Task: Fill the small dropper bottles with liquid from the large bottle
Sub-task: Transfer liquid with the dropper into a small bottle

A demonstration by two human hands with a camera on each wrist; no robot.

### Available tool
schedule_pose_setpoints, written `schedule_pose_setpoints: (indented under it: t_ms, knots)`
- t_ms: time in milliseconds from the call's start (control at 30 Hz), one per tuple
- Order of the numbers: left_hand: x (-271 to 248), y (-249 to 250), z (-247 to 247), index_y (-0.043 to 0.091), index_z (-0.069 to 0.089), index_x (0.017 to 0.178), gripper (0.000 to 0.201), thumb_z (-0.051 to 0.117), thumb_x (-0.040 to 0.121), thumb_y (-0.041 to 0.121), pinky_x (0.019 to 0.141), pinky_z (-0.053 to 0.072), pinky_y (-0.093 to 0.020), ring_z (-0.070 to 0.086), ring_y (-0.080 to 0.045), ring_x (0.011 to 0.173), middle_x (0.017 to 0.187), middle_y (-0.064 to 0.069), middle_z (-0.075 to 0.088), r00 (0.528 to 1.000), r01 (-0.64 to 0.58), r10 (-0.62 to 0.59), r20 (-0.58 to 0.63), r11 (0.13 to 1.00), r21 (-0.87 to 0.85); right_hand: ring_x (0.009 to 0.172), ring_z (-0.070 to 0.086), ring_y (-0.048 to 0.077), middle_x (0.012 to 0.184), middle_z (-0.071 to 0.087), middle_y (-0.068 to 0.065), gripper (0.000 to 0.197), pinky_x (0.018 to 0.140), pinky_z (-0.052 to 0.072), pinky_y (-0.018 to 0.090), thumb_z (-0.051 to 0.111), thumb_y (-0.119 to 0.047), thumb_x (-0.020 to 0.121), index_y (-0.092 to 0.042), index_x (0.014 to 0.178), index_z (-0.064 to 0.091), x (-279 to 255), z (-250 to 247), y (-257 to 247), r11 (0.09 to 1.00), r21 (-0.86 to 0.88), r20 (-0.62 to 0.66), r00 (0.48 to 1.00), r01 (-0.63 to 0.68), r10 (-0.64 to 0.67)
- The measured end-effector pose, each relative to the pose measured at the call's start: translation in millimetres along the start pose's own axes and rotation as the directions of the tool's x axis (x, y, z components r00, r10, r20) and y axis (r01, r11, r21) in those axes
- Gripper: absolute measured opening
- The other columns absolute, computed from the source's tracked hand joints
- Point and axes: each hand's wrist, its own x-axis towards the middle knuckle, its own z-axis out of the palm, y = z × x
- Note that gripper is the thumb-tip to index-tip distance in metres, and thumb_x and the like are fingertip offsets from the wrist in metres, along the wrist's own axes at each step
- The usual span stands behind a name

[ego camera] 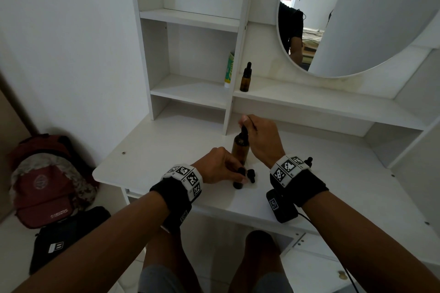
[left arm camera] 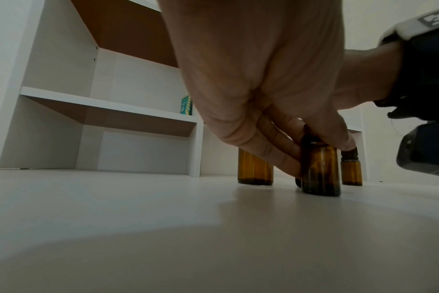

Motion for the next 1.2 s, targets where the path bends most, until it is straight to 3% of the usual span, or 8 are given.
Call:
schedule_pose_setpoints:
  t_ms: [200, 333, 500, 667, 867, 1033, 1200]
  knots:
    - [0, 2, -1, 0.014, 0.08, 0.098, 0.027, 0.085, 0.075, 0.026, 0.09, 0.057, -0.029, 0.072, -0.008, 0.089, 0.094, 0.003, 0.078, 1.0, 0.019, -0.019, 0.001, 1.0, -0.009, 0.077, 0.069, 0.011, 0.085, 0.071, 0.002, 0.033, 0.074, 0.058, 0.027, 0.044, -0.031, 0.102, -0.011, 0.096, 0.07, 15, -23, -12, 0.996, 0.08, -0.097, 0.994, -0.035, 0.042]
    - [0, 2, -1, 0.014, 0.08, 0.098, 0.026, 0.085, 0.075, 0.026, 0.088, 0.056, -0.025, 0.071, -0.005, 0.087, 0.093, 0.003, 0.078, 1.0, 0.012, -0.012, -0.001, 1.0, -0.006, 0.078, 0.069, 0.009, 0.084, 0.072, 0.0, 0.034, 0.077, 0.059, 0.034, 0.043, -0.036, 0.101, -0.015, 0.094, 0.069, 22, -42, -18, 0.986, 0.157, -0.148, 0.986, -0.055, 0.079]
    - [1, 0, -1, 0.016, 0.08, 0.099, 0.026, 0.085, 0.075, 0.026, 0.087, 0.056, -0.02, 0.071, -0.004, 0.087, 0.093, 0.004, 0.078, 1.0, 0.017, -0.017, -0.002, 1.0, -0.012, 0.081, 0.07, 0.016, 0.085, 0.072, 0.004, 0.03, 0.078, 0.058, 0.042, 0.044, -0.034, 0.101, -0.016, 0.095, 0.068, 5, -47, -23, 0.975, 0.221, -0.18, 0.981, -0.03, 0.071]
    - [1, -1, 0, 0.016, 0.08, 0.1, 0.027, 0.085, 0.075, 0.026, 0.086, 0.056, -0.019, 0.071, -0.003, 0.088, 0.094, 0.005, 0.078, 1.0, 0.026, -0.026, -0.001, 1.0, -0.015, 0.082, 0.07, 0.016, 0.087, 0.071, 0.004, 0.025, 0.079, 0.058, 0.04, 0.045, -0.029, 0.101, -0.015, 0.098, 0.066, -9, -49, -28, 0.961, 0.275, -0.273, 0.961, 0.034, 0.045]
    - [0, 0, -1, 0.017, 0.08, 0.099, 0.027, 0.085, 0.075, 0.027, 0.084, 0.055, -0.018, 0.071, -0.003, 0.087, 0.093, 0.005, 0.078, 1.0, 0.02, -0.02, -0.002, 1.0, -0.004, 0.074, 0.069, 0.017, 0.083, 0.07, 0.006, 0.026, 0.071, 0.059, 0.033, 0.046, -0.023, 0.101, -0.007, 0.099, 0.066, -22, -47, -27, 0.953, 0.304, -0.127, 0.99, -0.012, 0.053]
    - [-1, 1, -1, 0.016, 0.08, 0.099, 0.026, 0.085, 0.075, 0.026, 0.084, 0.056, -0.019, 0.071, -0.003, 0.085, 0.091, 0.005, 0.078, 1.0, 0.023, -0.023, -0.005, 1.0, -0.005, 0.07, 0.067, 0.006, 0.08, 0.069, 0.0, 0.025, 0.068, 0.054, 0.019, 0.047, -0.022, 0.101, -0.008, 0.098, 0.067, -31, -39, -25, 0.963, 0.269, -0.049, 0.998, -0.018, 0.032]
    - [-1, 3, 0, 0.013, 0.08, 0.098, 0.026, 0.084, 0.076, 0.026, 0.089, 0.058, -0.028, 0.072, -0.009, 0.087, 0.093, 0.001, 0.078, 1.0, 0.017, -0.017, -0.009, 1.0, 0.011, 0.07, 0.067, 0.003, 0.079, 0.069, -0.002, 0.024, 0.069, 0.056, 0.021, 0.048, -0.023, 0.1, -0.01, 0.098, 0.068, -35, -34, -26, 0.964, 0.265, -0.025, 0.999, -0.04, 0.049]
